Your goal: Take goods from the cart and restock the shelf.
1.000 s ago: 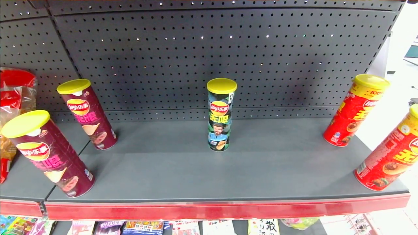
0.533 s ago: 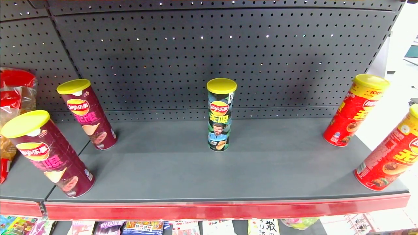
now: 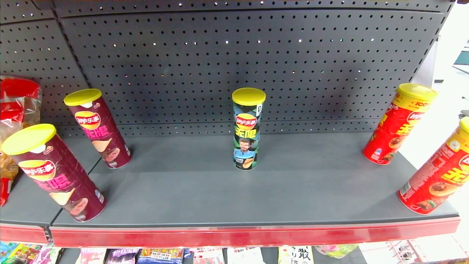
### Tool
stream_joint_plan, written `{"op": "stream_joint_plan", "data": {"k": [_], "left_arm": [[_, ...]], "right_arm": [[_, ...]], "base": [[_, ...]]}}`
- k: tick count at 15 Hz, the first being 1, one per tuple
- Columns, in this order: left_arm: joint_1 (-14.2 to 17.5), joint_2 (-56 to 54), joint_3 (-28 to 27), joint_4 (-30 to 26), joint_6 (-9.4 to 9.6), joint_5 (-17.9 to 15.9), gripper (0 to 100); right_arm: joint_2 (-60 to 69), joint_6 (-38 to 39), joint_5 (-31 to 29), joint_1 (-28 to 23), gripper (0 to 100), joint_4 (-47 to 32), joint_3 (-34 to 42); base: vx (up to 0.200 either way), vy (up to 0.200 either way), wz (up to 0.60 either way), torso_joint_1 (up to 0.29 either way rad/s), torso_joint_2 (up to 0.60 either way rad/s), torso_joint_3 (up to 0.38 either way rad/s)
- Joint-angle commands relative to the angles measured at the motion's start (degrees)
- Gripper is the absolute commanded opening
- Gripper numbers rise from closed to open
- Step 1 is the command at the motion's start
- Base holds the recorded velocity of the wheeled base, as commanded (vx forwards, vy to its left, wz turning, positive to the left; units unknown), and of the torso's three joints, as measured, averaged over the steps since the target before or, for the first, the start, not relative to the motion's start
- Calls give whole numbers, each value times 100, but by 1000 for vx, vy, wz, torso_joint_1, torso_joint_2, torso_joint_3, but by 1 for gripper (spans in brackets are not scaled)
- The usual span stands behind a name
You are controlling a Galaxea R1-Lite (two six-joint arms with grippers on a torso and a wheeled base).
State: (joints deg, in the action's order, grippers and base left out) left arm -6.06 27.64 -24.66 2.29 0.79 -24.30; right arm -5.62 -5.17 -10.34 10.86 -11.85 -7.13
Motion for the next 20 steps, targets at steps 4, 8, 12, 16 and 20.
{"op": "stream_joint_plan", "data": {"k": [4,8,12,16,20], "left_arm": [[-1082,2668,-645,905,615,-497,100],[-2110,4250,-1419,1652,659,144,100],[-2505,5779,-2438,1986,747,505,100],[-2699,6922,-2948,2952,835,619,100],[-2664,7361,-3115,3032,1055,197,100]], "right_arm": [[-9,-63,-30,4,0,-2,-8],[-9,-72,-30,4,0,-2,-8],[-9,-72,-30,4,0,-2,-8],[-9,-63,-39,4,0,-2,-8],[-9,-63,-39,4,0,-2,-8]], "base": [[0,0,0,0,0,0],[0,0,0,0,0,0],[0,0,0,0,0,0],[0,0,0,0,0,0],[0,0,0,0,0,0]]}}
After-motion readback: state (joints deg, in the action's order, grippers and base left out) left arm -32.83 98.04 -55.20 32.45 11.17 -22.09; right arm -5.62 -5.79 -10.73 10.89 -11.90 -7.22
